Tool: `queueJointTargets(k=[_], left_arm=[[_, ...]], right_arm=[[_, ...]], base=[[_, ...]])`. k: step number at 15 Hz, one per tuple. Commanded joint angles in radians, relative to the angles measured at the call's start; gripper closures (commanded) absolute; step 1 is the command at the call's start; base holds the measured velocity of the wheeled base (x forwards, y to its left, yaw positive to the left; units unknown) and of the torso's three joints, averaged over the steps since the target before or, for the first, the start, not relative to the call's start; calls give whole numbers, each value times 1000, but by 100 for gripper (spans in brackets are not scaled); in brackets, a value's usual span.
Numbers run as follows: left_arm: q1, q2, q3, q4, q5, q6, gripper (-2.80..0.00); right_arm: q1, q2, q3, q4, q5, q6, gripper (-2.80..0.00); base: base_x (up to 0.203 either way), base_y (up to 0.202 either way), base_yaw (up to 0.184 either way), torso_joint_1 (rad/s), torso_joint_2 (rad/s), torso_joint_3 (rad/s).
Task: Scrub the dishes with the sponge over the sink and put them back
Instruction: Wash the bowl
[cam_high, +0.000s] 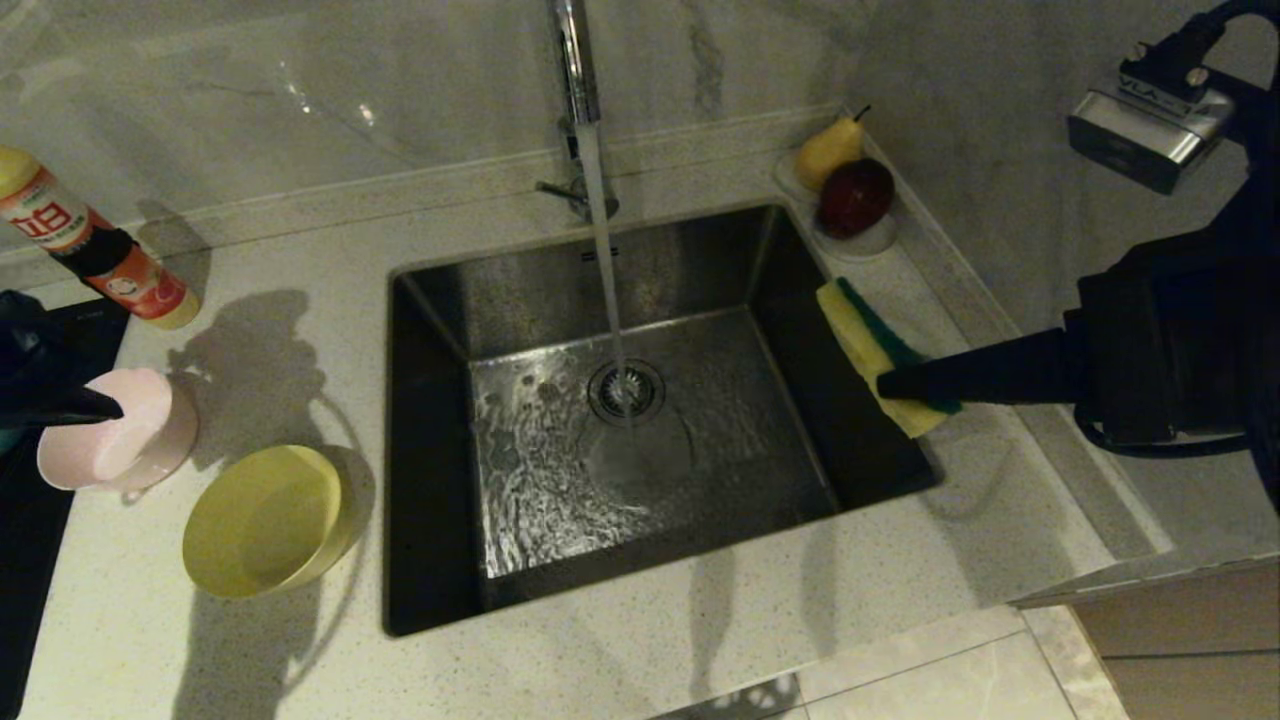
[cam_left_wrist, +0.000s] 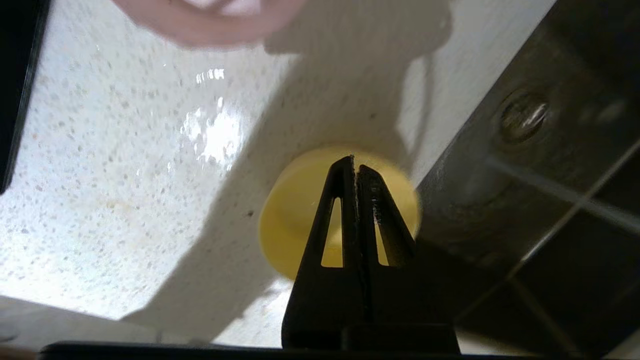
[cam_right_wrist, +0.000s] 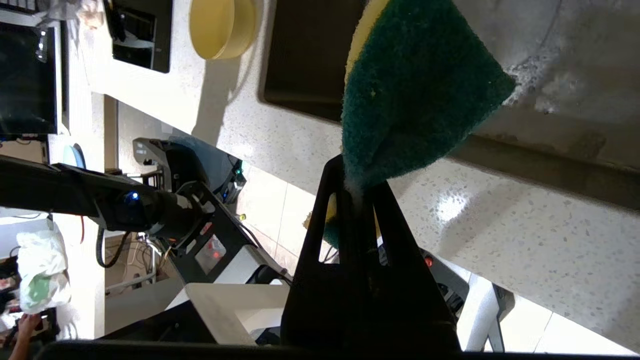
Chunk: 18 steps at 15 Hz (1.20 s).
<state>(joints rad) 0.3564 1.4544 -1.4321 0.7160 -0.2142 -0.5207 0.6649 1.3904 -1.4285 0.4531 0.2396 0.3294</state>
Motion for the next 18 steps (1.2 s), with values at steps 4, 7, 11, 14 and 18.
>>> queueJointTargets(k=[4, 7, 11, 14, 18], left_arm=[[-17, 32, 135, -5, 16, 71, -280], [-17, 49, 175, -12, 14, 89, -280], [-37, 75, 209, -15, 15, 89, -280], [-37, 73, 240, -77, 16, 90, -280], [-46, 80, 277, -91, 34, 90, -280]], right_arm=[[-4, 5, 2, 9, -5, 13, 0], [-4, 9, -9, 10, -6, 10, 0], [-25, 16, -9, 10, -6, 11, 0], [-37, 19, -23, 13, -9, 10, 0], [-39, 13, -21, 16, -9, 13, 0]], base=[[0, 0, 0, 0, 0, 0], [0, 0, 0, 0, 0, 0], [0, 0, 0, 0, 0, 0], [0, 0, 0, 0, 0, 0], [0, 0, 0, 0, 0, 0]])
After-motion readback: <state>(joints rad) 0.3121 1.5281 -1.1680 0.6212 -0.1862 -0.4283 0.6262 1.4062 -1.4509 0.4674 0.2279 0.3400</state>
